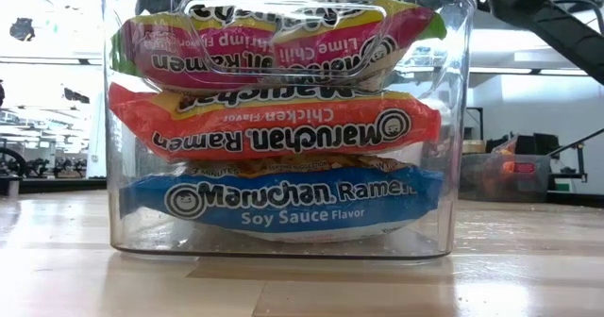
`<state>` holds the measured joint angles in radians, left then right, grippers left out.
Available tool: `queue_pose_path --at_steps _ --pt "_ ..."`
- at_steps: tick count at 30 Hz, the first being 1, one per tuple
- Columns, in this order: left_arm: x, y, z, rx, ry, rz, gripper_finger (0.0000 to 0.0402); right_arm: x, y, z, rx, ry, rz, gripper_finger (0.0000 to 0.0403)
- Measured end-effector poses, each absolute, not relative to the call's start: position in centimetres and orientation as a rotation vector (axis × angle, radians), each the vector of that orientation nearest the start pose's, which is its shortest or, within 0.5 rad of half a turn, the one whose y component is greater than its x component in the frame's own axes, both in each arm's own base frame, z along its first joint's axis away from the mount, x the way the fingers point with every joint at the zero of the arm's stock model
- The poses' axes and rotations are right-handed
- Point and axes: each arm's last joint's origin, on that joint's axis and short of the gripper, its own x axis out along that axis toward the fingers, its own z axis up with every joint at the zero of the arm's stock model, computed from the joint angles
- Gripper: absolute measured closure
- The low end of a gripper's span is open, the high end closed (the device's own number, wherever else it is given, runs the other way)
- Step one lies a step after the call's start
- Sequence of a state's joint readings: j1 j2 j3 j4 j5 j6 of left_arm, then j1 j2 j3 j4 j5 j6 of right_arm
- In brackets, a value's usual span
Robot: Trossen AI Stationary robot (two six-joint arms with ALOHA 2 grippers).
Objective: Pick & Place Food Item
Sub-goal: Put the red noodle pack into the transparent bin
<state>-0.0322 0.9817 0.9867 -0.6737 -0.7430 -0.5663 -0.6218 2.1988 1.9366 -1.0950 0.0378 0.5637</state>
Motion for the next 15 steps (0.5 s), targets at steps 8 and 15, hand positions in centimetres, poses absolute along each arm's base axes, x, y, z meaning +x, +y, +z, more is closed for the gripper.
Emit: queue_pose_path --at_steps 8,15 --pt "18.8 1.4 32.9 -0.267 0.416 0.833 0.0253 36.1 -25.6 19.2 0.860 1.188 -0.909 0.0194" --pt "18.9 1.3 32.9 -0.272 0.423 0.817 0.0253 36.3 -25.6 19.1 0.863 1.172 -0.913 0.0208"
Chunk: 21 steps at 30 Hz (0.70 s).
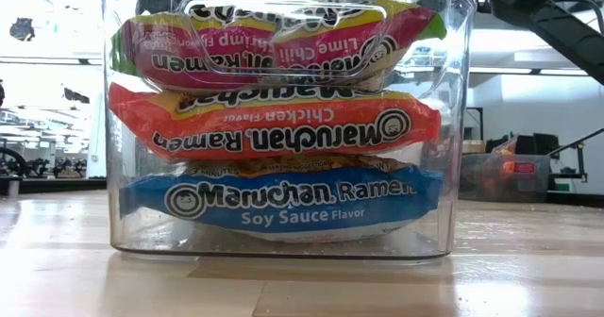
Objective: Pick & Place Food Item
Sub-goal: Put the red noodle pack into the transparent bin
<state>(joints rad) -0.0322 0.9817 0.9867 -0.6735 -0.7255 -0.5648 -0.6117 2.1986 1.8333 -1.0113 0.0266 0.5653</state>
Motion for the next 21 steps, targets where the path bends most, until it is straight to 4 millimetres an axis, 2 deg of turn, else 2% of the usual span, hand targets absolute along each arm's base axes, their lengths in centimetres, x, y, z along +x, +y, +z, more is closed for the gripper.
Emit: queue_pose_path --at_steps 11,21 --pt "18.9 1.3 32.9 -0.270 0.424 0.817 0.0253 35.8 -24.9 17.6 0.865 1.214 -0.919 0.0233" --pt "18.9 1.1 32.9 -0.276 0.430 0.795 0.0253 36.1 -24.6 17.7 0.845 1.198 -0.919 0.0345"
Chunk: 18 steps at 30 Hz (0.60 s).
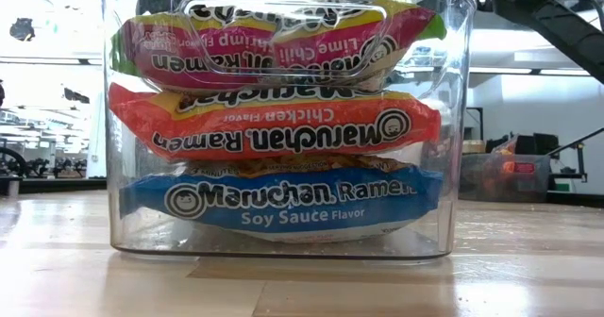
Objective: Pick & Place Food Item
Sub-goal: Put the red noodle pack into the transparent bin
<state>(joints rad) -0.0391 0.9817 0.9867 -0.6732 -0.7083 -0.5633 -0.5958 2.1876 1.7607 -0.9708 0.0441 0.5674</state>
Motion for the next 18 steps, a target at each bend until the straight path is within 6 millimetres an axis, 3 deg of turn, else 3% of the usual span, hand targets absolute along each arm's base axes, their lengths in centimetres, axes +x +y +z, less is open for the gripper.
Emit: queue_pose_path --at_steps 8,18 --pt "18.9 1.1 32.8 -0.285 0.436 0.780 0.0253 36.5 -23.9 18.8 0.793 1.162 -0.922 0.0398" --pt "18.9 1.1 32.8 -0.286 0.440 0.771 0.0253 35.4 -23.4 21.9 0.785 1.121 -0.937 0.0402"
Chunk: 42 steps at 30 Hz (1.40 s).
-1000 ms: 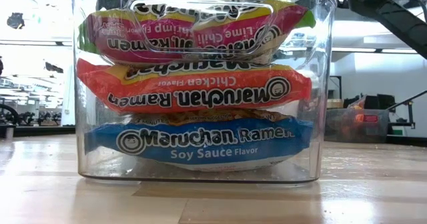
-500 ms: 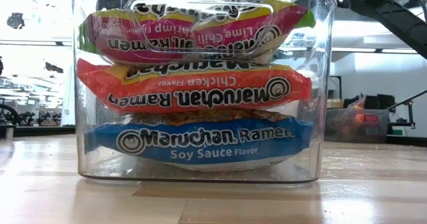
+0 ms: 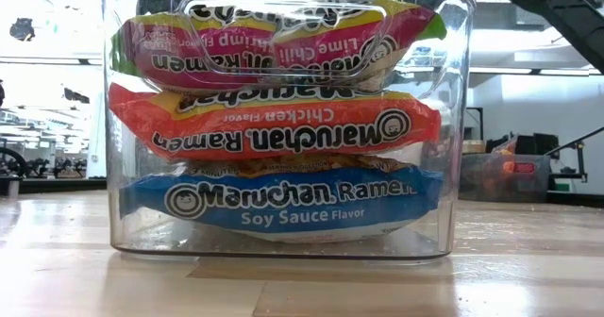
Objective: Pick & Place Food Item
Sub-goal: Put the red noodle pack into the transparent bin
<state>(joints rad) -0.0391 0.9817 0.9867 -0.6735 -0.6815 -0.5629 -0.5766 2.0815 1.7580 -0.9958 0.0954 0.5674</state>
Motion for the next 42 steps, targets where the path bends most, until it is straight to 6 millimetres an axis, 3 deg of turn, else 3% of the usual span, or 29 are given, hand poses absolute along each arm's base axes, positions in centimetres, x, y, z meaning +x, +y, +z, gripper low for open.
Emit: queue_pose_path --at_steps 6,13,26,34,42 --pt "18.9 1.1 32.8 -0.286 0.440 0.771 0.0253 34.6 -22.3 24.5 0.865 1.065 -0.969 0.0402" --pt "18.9 1.1 32.8 -0.286 0.439 0.772 0.0253 34.7 -18.8 26.8 0.963 1.042 -1.000 0.0403" --pt "19.0 0.2 32.8 -0.278 0.443 0.729 0.0253 36.1 -6.5 30.7 1.053 0.951 -0.993 0.0403" --pt "19.0 -0.2 32.8 -0.265 0.449 0.704 0.0253 36.7 0.8 30.8 1.168 0.902 -1.009 0.0403" --pt "18.9 -0.3 32.8 -0.263 0.456 0.701 0.0253 36.6 5.8 30.9 1.276 0.813 -1.016 0.0403"
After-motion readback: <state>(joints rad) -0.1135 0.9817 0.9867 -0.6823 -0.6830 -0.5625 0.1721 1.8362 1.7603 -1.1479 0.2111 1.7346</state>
